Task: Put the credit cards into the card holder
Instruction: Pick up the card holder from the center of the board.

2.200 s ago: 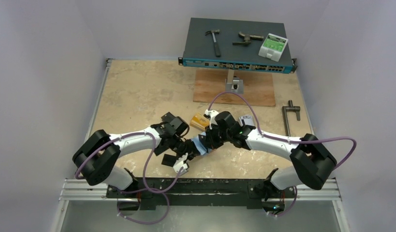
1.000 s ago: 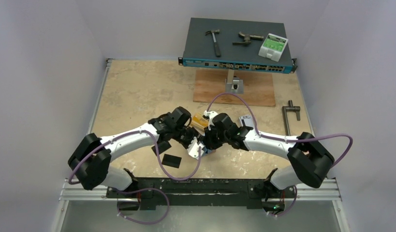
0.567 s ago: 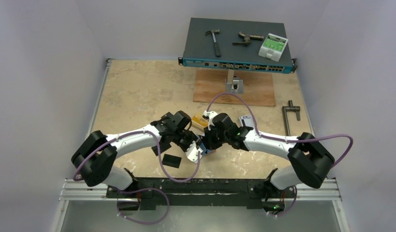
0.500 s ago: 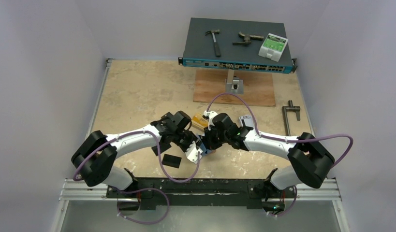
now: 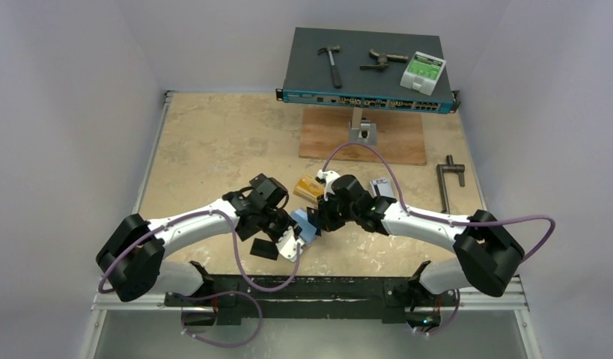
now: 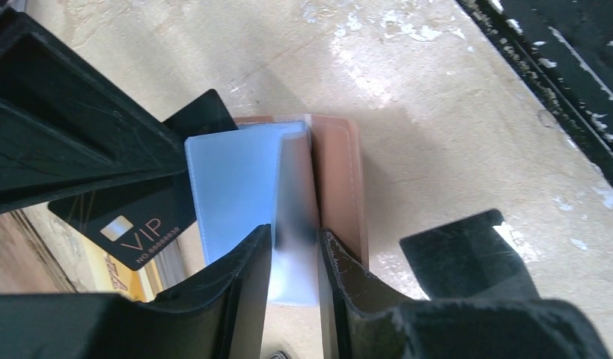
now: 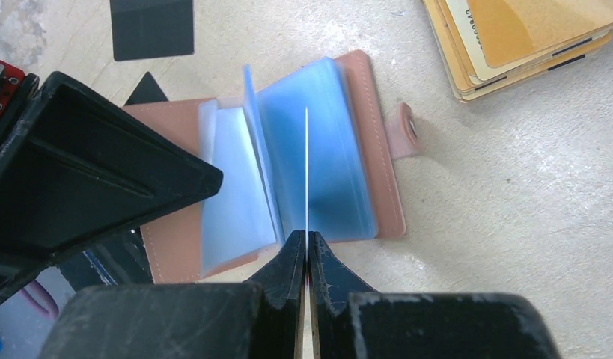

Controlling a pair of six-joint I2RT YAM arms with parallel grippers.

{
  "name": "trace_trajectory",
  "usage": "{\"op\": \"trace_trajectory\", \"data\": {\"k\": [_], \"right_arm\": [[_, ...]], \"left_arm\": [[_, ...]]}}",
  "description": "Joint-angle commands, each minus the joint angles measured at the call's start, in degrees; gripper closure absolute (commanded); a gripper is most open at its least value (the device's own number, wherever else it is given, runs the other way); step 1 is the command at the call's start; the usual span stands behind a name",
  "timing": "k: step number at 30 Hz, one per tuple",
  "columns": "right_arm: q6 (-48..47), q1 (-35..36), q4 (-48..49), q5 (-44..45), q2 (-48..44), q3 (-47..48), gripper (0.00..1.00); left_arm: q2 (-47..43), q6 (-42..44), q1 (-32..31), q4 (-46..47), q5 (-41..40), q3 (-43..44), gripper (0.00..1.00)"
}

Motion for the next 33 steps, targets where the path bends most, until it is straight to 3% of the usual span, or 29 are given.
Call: {"op": "trace_trajectory", "data": {"k": [1, 12, 25, 33], "right_arm": [[1.0, 0.3, 1.6, -1.4, -1.8, -0.7, 1.0], [-2.1, 0.3, 2.0, -7.1, -6.4, -0.1, 1.0], [-3.0, 0.2, 5.8, -15.8, -1.4, 2.1, 1.0], [-3.5, 0.3, 6.5, -19.0, 2.8, 3.7, 1.0]], "left_arm": [[-3.0, 0.4, 0.3, -1.9, 0.5, -1.6, 0.72], [-8.9, 0.2, 0.1, -1.8, 0.8, -5.5, 0.73], [-13.7, 1.3, -0.3, -4.4, 0.6, -7.8, 0.74], [-21.4, -4.1, -0.4, 4.4, -0.9, -10.9, 0.75]]}}
